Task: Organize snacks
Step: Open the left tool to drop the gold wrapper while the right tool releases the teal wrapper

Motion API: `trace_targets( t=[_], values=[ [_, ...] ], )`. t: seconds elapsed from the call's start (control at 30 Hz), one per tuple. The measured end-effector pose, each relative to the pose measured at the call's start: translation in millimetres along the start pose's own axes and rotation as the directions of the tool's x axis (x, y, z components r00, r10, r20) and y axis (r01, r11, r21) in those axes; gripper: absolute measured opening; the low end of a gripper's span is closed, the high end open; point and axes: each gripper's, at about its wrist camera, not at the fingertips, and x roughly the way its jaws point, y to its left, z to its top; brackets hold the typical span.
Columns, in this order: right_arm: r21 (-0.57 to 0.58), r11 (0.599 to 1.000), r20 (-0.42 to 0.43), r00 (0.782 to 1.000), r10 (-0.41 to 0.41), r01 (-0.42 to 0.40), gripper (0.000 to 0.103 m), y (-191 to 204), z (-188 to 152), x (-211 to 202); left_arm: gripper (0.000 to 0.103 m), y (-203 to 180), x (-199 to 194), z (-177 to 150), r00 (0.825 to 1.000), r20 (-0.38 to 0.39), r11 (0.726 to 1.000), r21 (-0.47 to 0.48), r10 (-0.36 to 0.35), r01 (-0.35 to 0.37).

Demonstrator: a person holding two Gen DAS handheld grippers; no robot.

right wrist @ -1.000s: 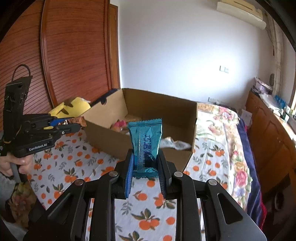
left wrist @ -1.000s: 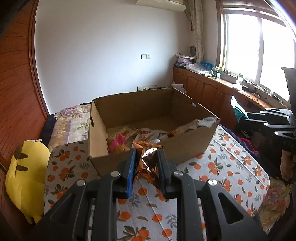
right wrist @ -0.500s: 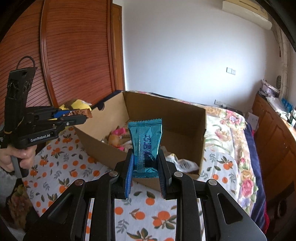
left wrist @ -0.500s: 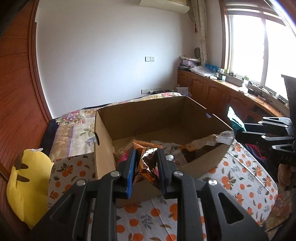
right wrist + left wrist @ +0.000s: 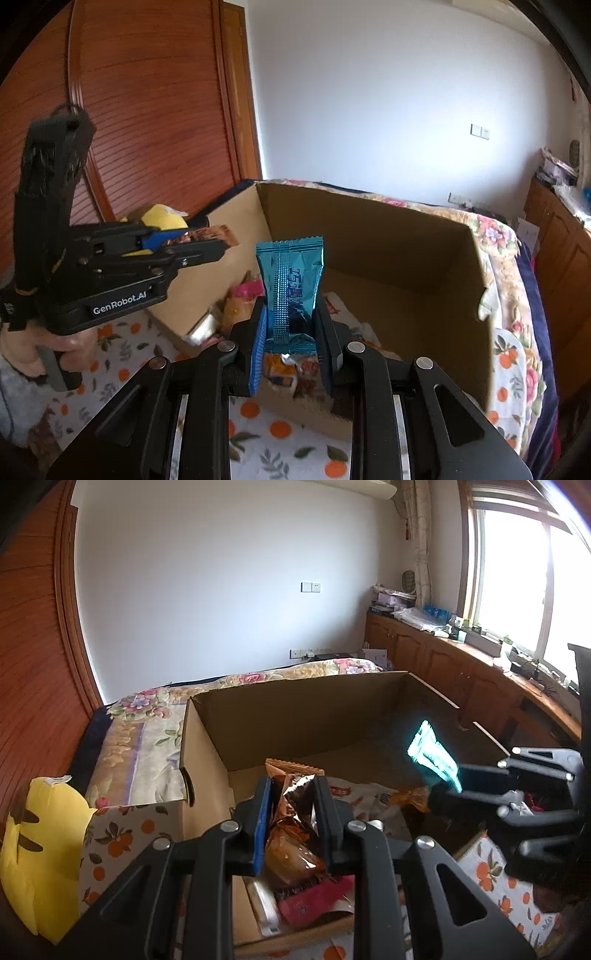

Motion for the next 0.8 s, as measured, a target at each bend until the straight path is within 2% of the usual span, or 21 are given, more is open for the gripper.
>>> trace_targets(
  t=[0.33,0.8],
  values=[
    [0.004,1.000,-0.048,0.999,-0.013,0.013,0.022,-2,-10,21,0.023,-6,15,-11,0.999,-0.034,1.000,-0.002,-0.015,0.015],
    [0.027,1.000,-0.033,0.999,-0.014,0.015,0.025,0,-11,20,0.027,-9,16,-15,0.999,-0.051,1.000,0.015,0.005,-0.004]
  ],
)
